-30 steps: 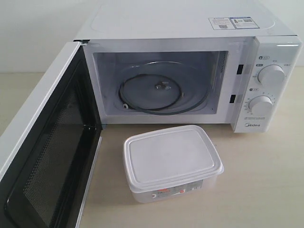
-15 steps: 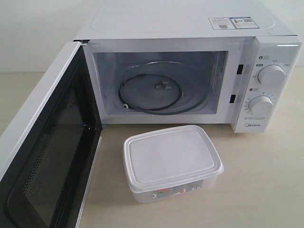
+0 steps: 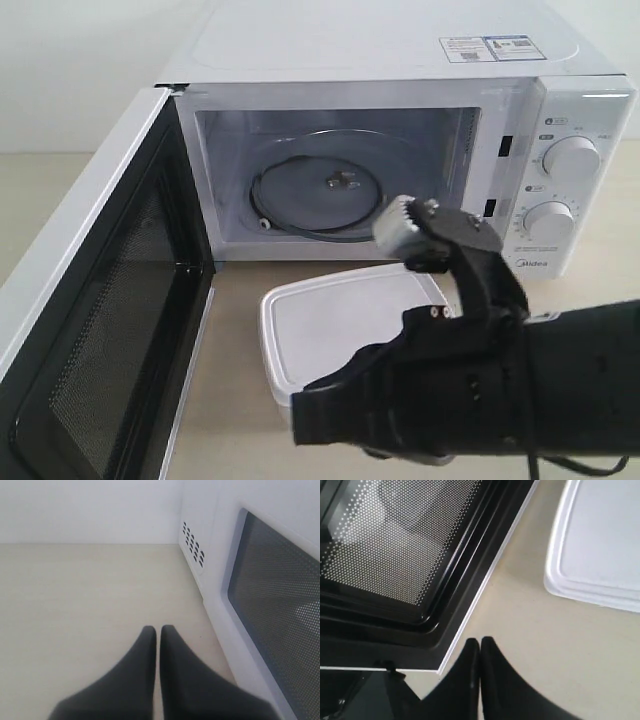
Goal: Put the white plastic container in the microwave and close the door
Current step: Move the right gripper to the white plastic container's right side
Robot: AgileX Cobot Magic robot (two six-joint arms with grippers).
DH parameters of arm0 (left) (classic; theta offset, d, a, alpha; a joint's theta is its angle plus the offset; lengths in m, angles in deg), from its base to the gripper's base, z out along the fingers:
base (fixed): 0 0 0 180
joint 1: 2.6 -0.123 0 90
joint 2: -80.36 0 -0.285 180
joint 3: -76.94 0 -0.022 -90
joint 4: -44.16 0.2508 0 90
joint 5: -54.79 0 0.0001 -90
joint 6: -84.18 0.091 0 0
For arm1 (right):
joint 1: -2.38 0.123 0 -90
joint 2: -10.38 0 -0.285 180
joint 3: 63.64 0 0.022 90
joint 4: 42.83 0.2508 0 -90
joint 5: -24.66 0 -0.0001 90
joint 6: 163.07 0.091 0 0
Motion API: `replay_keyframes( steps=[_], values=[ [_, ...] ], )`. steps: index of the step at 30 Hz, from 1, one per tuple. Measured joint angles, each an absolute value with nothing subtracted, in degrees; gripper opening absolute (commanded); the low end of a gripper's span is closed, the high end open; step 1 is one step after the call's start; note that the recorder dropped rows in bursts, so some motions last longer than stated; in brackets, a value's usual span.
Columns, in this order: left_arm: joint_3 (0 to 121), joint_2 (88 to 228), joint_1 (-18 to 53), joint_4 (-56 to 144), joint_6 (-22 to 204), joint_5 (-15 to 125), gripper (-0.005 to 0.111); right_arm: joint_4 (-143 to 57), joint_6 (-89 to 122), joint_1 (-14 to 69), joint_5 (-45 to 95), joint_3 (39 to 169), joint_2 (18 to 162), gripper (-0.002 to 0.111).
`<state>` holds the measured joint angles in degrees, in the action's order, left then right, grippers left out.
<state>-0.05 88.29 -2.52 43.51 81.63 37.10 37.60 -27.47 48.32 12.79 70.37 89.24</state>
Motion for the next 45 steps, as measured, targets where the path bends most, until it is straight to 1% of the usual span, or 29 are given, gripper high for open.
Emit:
replay_keyframes(
  steps=[3,4,6,10,13,16,18,24,31,35,38,40,42,45],
  values=[
    [-0.05,88.29,-2.52,43.51,81.63,37.1,0.004,43.17,-23.28,57.86,29.57,69.94,91.65,0.0],
    [-0.05,88.29,-2.52,43.51,81.63,37.1,0.004,42.79,-18.61,59.34,34.07,69.82,92.55,0.0],
    [-0.05,88.29,-2.52,43.51,81.63,37.1,0.004,36.64,-2.43,62.65,41.12,68.51,94.82,0.0],
    [-0.05,88.29,-2.52,43.51,81.63,37.1,0.004,23.71,20.61,66.05,49.37,64.77,97.31,0.0],
    [-0.05,88.29,-2.52,43.51,81.63,37.1,0.004,11.05,41.35,68.35,58.56,60.41,98.97,0.0],
    [-0.05,88.29,-2.52,43.51,81.63,37.1,0.004,3.57,56.58,69.63,66.08,55.92,101.26,0.0],
    [-0.05,88.29,-2.52,43.51,81.63,37.1,0.004,1.53,64.38,70.05,68.5,52.98,103.14,0.0],
    [-0.05,88.29,-2.52,43.51,81.63,37.1,0.004,-3.82,76.43,70.3,71.55,50.1,109.04,0.0],
    [-0.05,88.29,-2.52,43.51,81.63,37.1,0.004,-1.94,80.3,70.3,76.8,50.1,114.17,0.0],
    [-0.05,88.29,-2.52,43.51,81.63,37.1,0.004,-2.19,84.08,70.3,80.66,50.1,114.75,0.001],
    [-0.05,88.29,-2.52,43.51,81.63,37.1,0.004,-2.55,86.02,70.3,83.8,49.05,114.75,0.006],
    [-0.05,88.29,-2.52,43.51,81.63,37.1,0.004,-2.61,86.54,70.3,85.69,47.84,114.75,0.012],
    [-0.05,88.29,-2.52,43.51,81.63,37.1,0.004,-2.61,86.79,70.3,86.97,47.02,114.75,0.022],
    [-0.05,88.29,-2.52,43.51,81.63,37.1,0.004,-2.61,87.02,70.3,87.47,46.29,114.75,0.042]
  ],
)
